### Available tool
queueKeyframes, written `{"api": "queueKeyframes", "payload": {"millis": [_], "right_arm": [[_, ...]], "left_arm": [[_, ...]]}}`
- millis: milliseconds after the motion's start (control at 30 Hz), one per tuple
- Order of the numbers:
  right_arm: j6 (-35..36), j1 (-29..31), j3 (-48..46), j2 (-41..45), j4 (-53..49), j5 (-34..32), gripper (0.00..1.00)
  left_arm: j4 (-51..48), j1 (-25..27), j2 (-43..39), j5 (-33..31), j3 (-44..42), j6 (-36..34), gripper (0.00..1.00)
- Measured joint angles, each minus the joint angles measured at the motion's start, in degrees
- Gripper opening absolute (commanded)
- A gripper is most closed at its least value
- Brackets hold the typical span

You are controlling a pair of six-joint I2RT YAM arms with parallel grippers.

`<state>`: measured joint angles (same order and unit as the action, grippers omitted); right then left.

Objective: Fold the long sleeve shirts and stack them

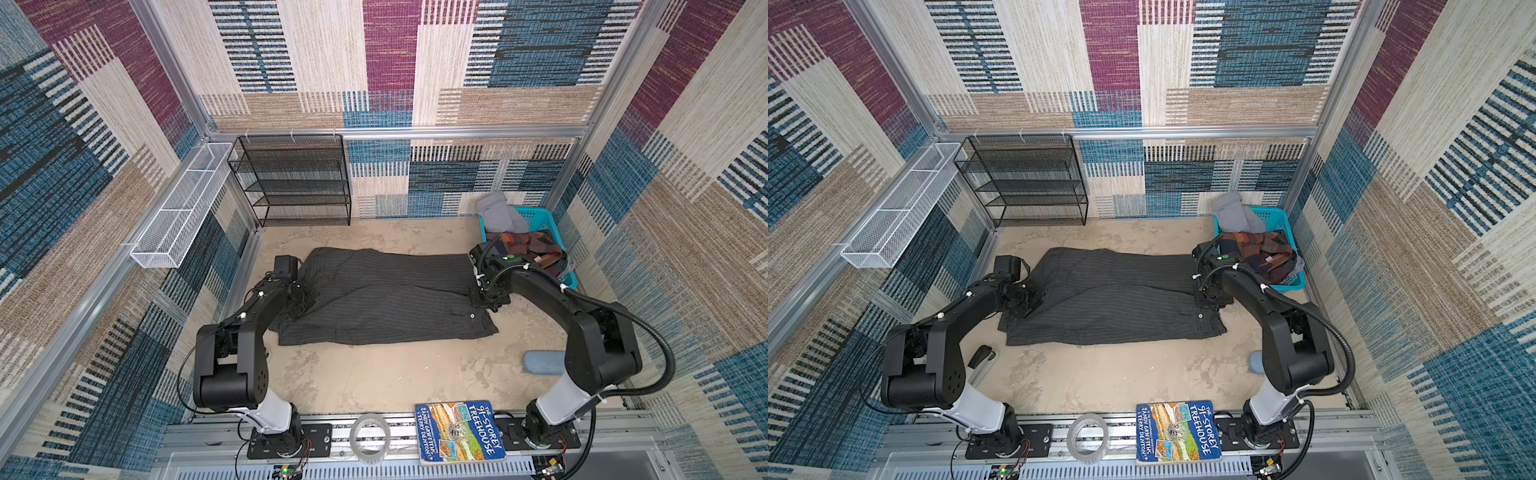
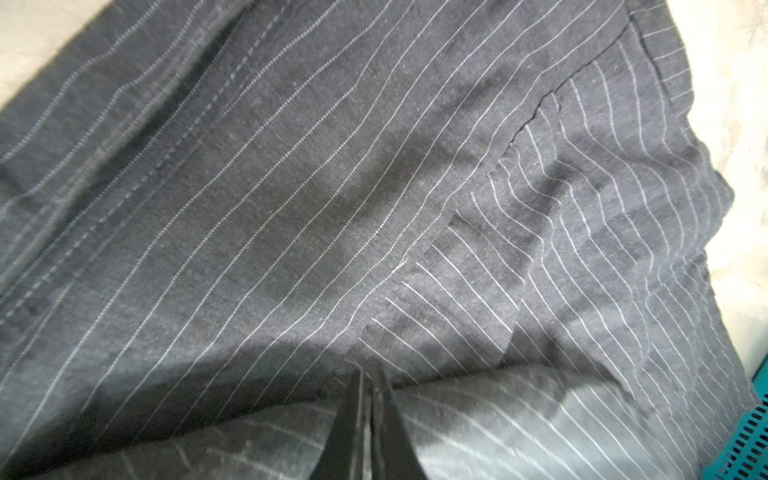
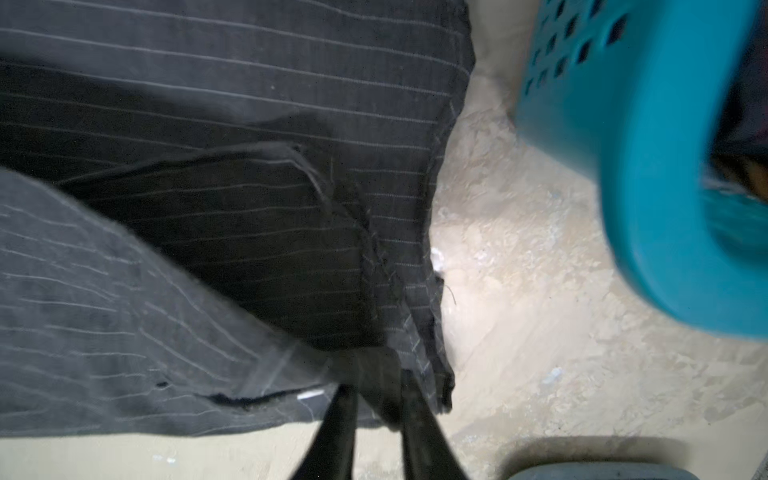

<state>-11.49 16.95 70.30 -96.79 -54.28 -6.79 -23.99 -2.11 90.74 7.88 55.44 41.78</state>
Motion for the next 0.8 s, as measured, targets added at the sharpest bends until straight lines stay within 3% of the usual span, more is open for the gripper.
{"api": "queueKeyframes", "payload": {"millis": [133, 267, 400, 533, 800], "right_arm": [[-1.79, -0.15, 3.06, -1.73, 1.62, -3.45, 0.45], [-3.76, 1.42, 5.11, 2.89, 3.89, -4.39, 0.46], [-5.81, 6.82, 5.92, 4.26, 5.95, -5.18, 0.43], [-7.98, 12.2, 3.19, 2.6, 12.02, -0.04, 0.38], [-13.64, 13.16, -7.17, 0.57, 25.16, 7.78, 0.34]], "left_arm": [[-1.27, 0.0, -1.31, -0.02, 0.37, -0.07, 0.11], [-3.67, 0.02, -4.31, -0.22, 2.23, -0.44, 0.12], [-5.62, 0.02, -7.89, -1.77, 3.26, -1.05, 0.13], [-6.29, 0.72, -10.12, -1.7, 3.08, -1.01, 0.13], [-3.63, 10.16, -9.14, 1.44, -1.03, 1.99, 0.12]]}}
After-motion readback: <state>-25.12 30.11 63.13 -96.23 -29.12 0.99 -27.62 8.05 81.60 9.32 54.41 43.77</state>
